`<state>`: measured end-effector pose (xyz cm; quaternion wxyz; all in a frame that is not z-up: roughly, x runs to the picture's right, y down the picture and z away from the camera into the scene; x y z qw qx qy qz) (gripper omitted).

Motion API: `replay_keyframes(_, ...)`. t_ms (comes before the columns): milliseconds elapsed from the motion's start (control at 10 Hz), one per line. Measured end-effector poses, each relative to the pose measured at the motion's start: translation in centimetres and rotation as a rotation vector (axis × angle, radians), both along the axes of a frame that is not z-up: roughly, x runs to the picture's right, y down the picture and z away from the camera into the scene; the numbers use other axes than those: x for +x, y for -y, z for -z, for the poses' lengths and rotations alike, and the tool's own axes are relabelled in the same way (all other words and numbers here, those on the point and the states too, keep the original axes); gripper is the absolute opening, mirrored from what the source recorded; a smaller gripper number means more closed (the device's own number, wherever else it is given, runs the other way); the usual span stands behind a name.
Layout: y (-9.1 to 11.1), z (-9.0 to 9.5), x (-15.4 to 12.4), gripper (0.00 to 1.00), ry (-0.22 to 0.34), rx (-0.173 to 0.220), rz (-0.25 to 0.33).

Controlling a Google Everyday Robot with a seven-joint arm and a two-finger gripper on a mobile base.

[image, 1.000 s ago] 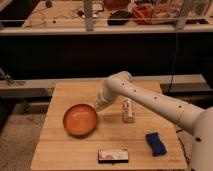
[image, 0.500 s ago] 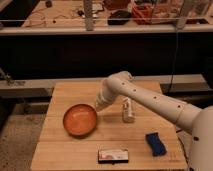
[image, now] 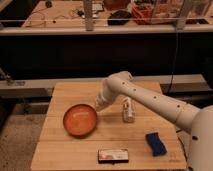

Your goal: Pick up the ceramic bowl

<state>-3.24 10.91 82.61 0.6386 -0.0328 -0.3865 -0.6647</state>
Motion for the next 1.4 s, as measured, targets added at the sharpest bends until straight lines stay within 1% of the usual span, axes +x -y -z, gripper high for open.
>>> replay_keyframes(100,-0.02,-0.03,-0.07,0.18,0.001,-0.002,0.001)
replay_keyframes(200,0.00,-0.03,-0.18,0.22,0.002,-0.004,0.001)
replay_keyframes(700,0.30,-0.10,-0.42,0.22,0.005,-0.011,0.005)
replay_keyframes(800,0.34,-0.08,-0.45,0.19,0.005,-0.011,0.007)
replay_keyframes(1000,0.47,-0.19,-0.64,0.10,0.007,-0.017,0.007)
replay_keyframes(1100,0.54,-0.25,-0.78,0.10,0.008,-0.019,0.007)
replay_keyframes(1200,0.60,-0.26,-0.90,0.10,0.009,-0.019,0.008)
replay_keyframes(1400,0.69,-0.33,-0.92,0.24,0.006,-0.021,0.009)
